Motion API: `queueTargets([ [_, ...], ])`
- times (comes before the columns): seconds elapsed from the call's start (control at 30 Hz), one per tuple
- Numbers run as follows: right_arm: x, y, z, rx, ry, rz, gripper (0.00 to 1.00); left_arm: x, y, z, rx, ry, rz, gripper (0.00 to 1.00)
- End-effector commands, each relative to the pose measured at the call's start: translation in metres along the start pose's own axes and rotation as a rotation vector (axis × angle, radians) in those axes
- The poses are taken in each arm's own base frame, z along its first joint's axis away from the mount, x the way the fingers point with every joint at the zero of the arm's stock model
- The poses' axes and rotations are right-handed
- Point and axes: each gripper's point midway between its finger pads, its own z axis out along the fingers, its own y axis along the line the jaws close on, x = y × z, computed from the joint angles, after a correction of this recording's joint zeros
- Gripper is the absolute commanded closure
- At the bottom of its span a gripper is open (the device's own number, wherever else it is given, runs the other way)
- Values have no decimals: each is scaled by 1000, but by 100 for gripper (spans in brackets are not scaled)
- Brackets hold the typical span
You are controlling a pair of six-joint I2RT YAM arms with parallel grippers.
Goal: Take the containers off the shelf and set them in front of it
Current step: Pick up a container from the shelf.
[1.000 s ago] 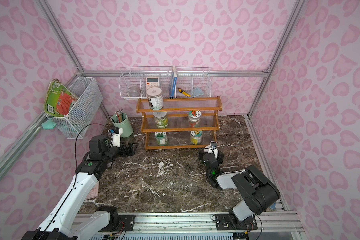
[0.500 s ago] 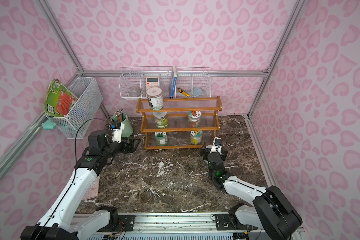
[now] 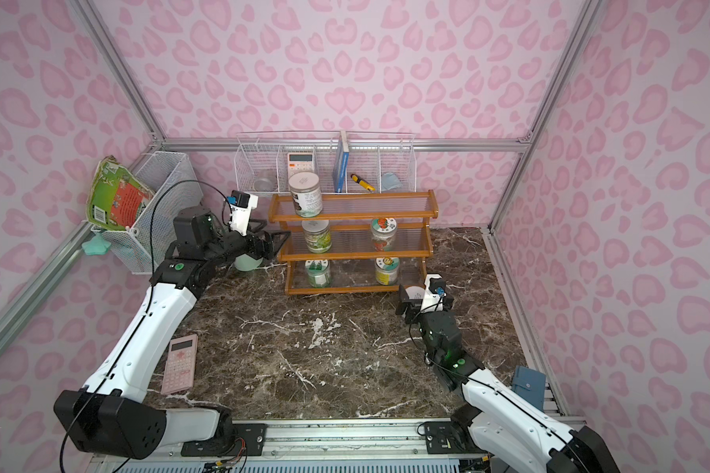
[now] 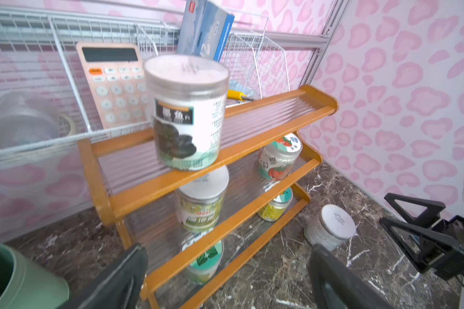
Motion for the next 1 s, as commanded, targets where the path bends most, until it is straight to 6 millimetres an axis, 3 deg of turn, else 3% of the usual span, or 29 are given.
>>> queueTargets([
  [0.0, -8, 3, -2, -16, -7, -33, 1, -30, 3, 13, 15, -71, 32, 3],
  [0.2, -16, 6, -2, -31, -22, -17, 1, -48, 14, 46, -13, -82, 56, 2],
  [0.37, -15, 8, 0, -40, -23, -5, 1, -52, 19, 70, -41, -70, 71, 1],
  [0.97, -11, 5, 10, -42, -14, 3, 1, -47, 35, 109, -72, -76, 85, 1],
])
